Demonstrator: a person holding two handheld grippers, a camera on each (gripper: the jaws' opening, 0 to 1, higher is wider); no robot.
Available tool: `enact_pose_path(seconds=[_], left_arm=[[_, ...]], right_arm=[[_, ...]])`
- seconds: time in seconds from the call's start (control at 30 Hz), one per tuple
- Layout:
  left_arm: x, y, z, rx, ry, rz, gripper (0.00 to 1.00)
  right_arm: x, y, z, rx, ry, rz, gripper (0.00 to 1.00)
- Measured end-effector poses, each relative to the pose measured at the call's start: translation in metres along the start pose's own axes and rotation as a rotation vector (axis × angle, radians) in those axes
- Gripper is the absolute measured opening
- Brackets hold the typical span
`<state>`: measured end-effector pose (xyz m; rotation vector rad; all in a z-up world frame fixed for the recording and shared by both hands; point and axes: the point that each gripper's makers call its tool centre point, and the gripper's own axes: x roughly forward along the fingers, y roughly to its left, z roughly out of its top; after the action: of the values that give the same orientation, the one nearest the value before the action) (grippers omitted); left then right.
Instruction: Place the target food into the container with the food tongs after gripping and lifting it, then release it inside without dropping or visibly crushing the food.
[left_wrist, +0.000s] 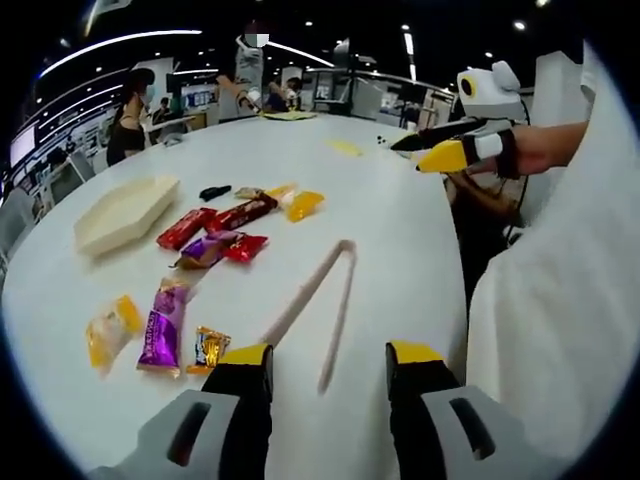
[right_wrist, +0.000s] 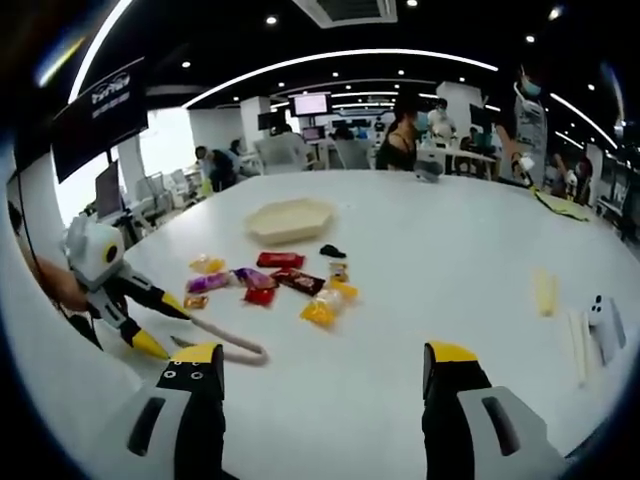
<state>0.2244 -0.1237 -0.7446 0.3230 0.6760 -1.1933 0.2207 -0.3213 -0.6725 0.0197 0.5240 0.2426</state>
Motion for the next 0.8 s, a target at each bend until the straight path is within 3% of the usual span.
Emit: enact_pose_path(seconds=[0.8], left_arm=[[0.004, 0.001, 0.0, 0.043, 0.013, 0.001, 0.22]], right_arm=[[-0.006, -0.01, 0.001, 0.001, -0.005, -0.002, 0.81]])
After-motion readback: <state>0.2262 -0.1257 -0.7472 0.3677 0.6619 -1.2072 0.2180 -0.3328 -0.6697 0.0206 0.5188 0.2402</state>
